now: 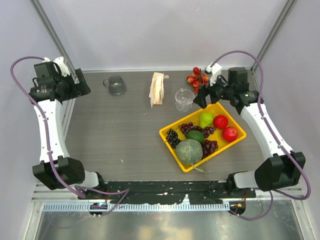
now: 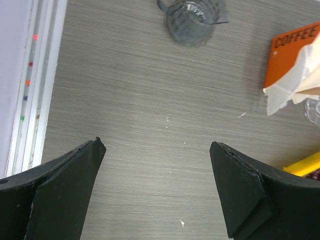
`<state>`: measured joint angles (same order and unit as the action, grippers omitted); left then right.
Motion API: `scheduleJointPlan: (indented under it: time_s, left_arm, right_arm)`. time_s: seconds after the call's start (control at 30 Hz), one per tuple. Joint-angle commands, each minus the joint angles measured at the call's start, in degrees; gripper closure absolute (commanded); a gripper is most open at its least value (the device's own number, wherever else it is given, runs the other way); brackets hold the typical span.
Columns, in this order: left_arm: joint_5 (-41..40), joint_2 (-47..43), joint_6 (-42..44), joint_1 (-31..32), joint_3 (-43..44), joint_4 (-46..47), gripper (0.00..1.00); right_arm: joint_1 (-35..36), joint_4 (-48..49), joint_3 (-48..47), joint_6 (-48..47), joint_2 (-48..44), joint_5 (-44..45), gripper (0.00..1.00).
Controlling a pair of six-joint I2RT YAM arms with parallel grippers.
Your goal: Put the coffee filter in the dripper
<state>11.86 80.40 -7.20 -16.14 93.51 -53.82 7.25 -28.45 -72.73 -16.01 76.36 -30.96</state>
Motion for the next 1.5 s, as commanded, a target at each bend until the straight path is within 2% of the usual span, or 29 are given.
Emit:
scheduleJointPlan:
  time_s: [0.0,0.13,0.23,0.5,0.63,0.8,1.03,1.3,1.47]
  left_arm:
    - [8.4,-0.7,4.3,0.2,3.6,-1.5,0.01]
    - [12.0,-3.7,6.3,0.2,-0.1,-1.5,0.01]
    - [14.1,-5.9,7.0,0.0,-2.6,-1.9,0.01]
    - [16.7,-7.2,6.7,-1.4,-5.1,-2.0,0.01]
    - [19.7,-5.3,5.6,-1.6,-3.3,-2.3,0.01]
    - [22.2,-3.0,5.3,-1.6,-1.6,-3.0,0.01]
    - [24.7,-2.5,4.2,-1.8,-3.8,-2.2,0.01]
    - [23.8,-3.5,3.8,-2.0,-4.8,-0.9,0.01]
    - [24.2,-3.5,4.0,-2.1,-4.7,-1.1,0.01]
  right_arm:
    - [9.5,-8.5,-6.6,-13.7,2.5,-2.1,0.05]
    - [19.1,-14.6,-11.6,-22.9,7.3,0.0,0.04]
    - [26.8,-18.5,-17.7,-26.6,13.5,5.5,0.05]
    - [38.9,-26.4,-25.3,-33.4,26.5,11.1,0.05]
    - [43.2,-26.7,-24.7,-34.1,29.5,11.9,0.04]
    - [46.5,-24.1,-20.5,-35.1,31.9,13.8,0.05]
    - [48.5,-18.8,-13.8,-39.2,32.6,18.4,0.04]
    - [48.6,-19.1,-1.8,-48.4,26.3,23.4,0.05]
    - [45.1,-19.7,5.5,-51.5,21.9,25.2,0.05]
